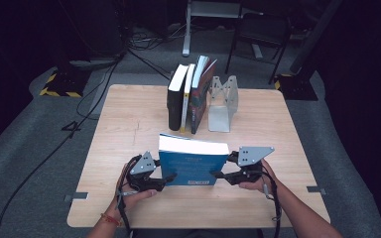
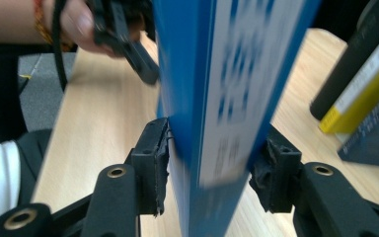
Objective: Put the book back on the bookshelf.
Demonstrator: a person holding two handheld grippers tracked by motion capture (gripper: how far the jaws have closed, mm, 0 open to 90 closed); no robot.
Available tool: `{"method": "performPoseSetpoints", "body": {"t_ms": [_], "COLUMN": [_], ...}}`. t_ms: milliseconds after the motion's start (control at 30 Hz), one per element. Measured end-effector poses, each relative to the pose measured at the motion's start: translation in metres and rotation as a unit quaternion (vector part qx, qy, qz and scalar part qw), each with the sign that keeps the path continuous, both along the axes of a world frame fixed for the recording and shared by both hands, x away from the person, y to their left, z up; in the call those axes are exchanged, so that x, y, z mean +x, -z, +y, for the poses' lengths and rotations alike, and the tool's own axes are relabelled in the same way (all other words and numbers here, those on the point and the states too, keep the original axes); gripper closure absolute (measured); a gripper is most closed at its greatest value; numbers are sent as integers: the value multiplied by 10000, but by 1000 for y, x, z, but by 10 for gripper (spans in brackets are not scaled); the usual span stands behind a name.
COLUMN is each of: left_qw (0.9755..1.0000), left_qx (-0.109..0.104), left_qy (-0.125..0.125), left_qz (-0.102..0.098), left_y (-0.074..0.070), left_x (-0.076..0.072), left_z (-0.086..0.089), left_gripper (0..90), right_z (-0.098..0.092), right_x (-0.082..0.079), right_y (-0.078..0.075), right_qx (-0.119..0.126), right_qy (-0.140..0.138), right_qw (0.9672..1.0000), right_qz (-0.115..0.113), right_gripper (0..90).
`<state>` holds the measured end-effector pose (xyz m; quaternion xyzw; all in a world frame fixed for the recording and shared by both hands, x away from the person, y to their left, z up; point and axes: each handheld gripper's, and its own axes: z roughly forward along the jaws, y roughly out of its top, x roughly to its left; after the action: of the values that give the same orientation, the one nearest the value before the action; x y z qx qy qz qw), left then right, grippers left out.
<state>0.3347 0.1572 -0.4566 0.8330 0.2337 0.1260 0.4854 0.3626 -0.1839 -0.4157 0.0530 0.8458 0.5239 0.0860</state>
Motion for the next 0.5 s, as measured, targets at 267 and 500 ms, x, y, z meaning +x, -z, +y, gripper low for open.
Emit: {"method": "performPoseSetpoints", "body": {"t_ms": [267,500], "left_qw": [9998,9994], "left_qx": [-97,-51], "left_qy": [157,314], "left_qz": [102,126], "left_y": [0,0], "left_x": [14,30], "left_z": [-17,-42], "left_gripper": [341,293], "right_z": [0,-20], "right_x": [-14,-11], "right_y": [-18,-21], "right_qx": [-17,-50], "right_qy": [131,280], "right_qw": [9997,9995], "right_qz": [-209,-118], "right_gripper": [584,599]}}
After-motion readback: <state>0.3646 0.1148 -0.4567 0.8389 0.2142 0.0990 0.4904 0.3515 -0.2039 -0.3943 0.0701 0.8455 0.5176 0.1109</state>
